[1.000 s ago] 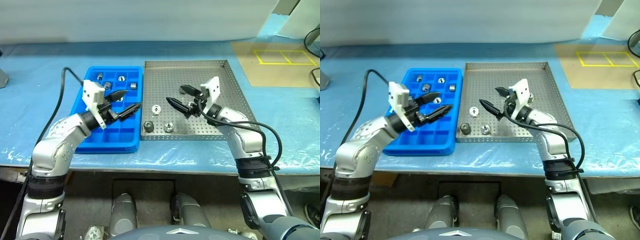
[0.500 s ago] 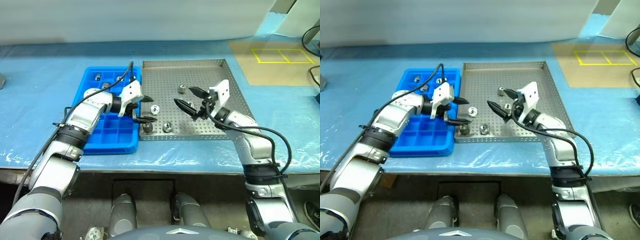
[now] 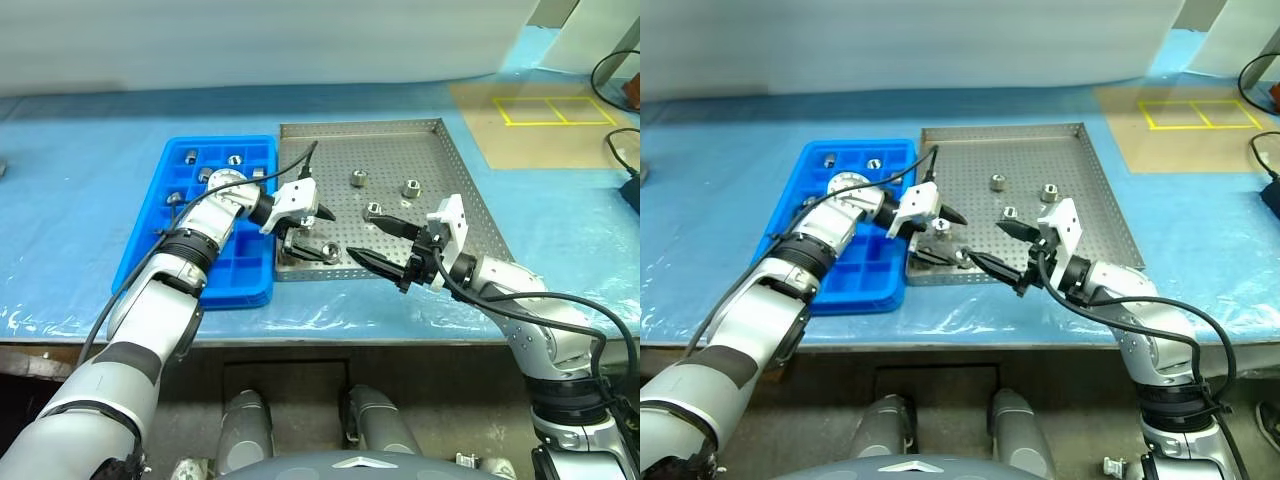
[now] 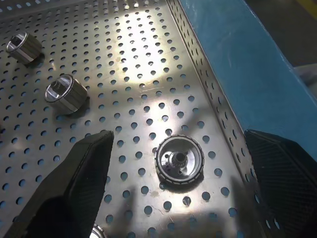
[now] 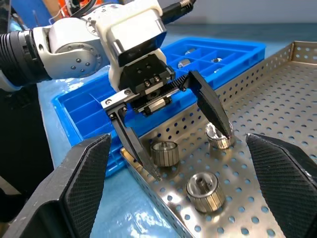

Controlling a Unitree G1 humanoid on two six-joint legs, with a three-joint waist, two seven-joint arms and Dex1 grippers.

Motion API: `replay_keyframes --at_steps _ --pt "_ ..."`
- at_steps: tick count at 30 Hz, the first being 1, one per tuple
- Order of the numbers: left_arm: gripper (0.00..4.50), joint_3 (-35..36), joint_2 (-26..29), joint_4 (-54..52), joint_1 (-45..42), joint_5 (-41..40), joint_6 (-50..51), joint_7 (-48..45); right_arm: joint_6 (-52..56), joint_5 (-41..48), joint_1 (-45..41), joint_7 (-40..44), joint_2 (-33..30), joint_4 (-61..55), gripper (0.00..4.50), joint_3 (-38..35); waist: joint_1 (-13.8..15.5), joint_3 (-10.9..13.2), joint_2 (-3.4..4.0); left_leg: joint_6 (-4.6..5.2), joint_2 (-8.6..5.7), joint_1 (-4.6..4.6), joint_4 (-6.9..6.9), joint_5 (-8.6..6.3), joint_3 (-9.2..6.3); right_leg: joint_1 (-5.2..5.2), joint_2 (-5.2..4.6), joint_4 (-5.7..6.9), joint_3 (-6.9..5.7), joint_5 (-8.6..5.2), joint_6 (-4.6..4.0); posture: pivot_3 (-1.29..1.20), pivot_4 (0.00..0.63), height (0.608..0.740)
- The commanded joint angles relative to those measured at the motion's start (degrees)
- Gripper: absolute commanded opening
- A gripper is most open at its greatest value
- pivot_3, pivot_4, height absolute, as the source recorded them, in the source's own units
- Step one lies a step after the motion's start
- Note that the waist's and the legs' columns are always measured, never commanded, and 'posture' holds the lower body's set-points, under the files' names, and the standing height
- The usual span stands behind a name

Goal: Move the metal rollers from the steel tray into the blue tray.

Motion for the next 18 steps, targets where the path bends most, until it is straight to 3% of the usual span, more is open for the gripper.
replay_keyframes --at_steps 1,6,18 --pt "4.43 -0.14 -0.65 2.91 -1.63 2.55 -4.37 0.57 -0.69 0.05 0.08 -1.98 0.02 -2.60 4.50 -1.01 -0.13 0.00 0.00 0.00 0.00 0.01 0.00 0.00 0.00 0.00 0.01 0.00 0.00 0.00 0.00 -0.39 0.150 0.740" --pt "4.43 -0.96 -1.80 5.73 -1.46 6.36 -9.06 2.66 -1.16 -0.38 0.46 -4.00 0.03 -3.23 4.50 -1.05 -0.27 0.00 0.00 0.01 -0.01 -0.03 0.00 0.00 -0.01 0.02 -0.01 -0.05 -0.01 0.00 0.00 -0.40 0.150 0.740" --pt "4.43 -0.08 -5.01 7.18 -0.17 8.05 -7.32 4.02 -2.80 -1.75 2.47 -6.97 0.14 -3.64 4.50 -0.97 -0.74 0.00 0.00 0.08 -0.02 -0.07 -0.02 -0.04 -0.05 0.04 -0.01 -0.14 -0.03 0.00 0.00 -0.43 0.150 0.740"
